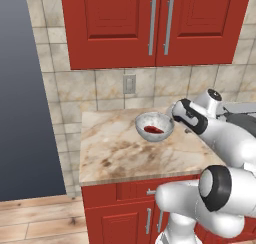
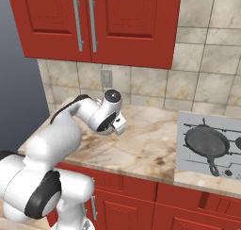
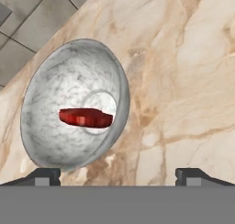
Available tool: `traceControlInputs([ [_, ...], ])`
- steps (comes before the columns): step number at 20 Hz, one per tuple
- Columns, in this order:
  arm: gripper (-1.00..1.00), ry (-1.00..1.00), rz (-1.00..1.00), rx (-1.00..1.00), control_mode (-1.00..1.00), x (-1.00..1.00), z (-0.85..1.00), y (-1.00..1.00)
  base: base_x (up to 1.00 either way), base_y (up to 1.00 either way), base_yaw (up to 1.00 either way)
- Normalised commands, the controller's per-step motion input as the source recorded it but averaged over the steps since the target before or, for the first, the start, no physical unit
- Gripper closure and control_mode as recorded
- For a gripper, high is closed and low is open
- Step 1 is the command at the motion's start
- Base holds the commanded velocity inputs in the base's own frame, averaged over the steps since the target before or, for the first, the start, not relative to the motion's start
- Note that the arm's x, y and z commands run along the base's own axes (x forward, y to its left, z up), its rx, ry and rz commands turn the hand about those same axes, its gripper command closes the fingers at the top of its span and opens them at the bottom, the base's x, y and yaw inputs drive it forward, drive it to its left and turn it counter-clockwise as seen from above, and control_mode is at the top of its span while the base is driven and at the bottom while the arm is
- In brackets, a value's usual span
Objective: Place one of the steaks on the plate and the other in the bowl. Then place the bowl in the fridge.
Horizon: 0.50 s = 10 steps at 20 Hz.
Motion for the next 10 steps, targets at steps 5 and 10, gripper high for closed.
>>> traceControlInputs([
  [5,-1.00,0.01,0.00,0.00,-1.00,0.39,-0.29,0.03,0.00,0.00,0.00],
  [10,-1.00,0.02,0.00,0.00,-1.00,0.40,-0.34,0.01,0.00,0.00,0.00],
])
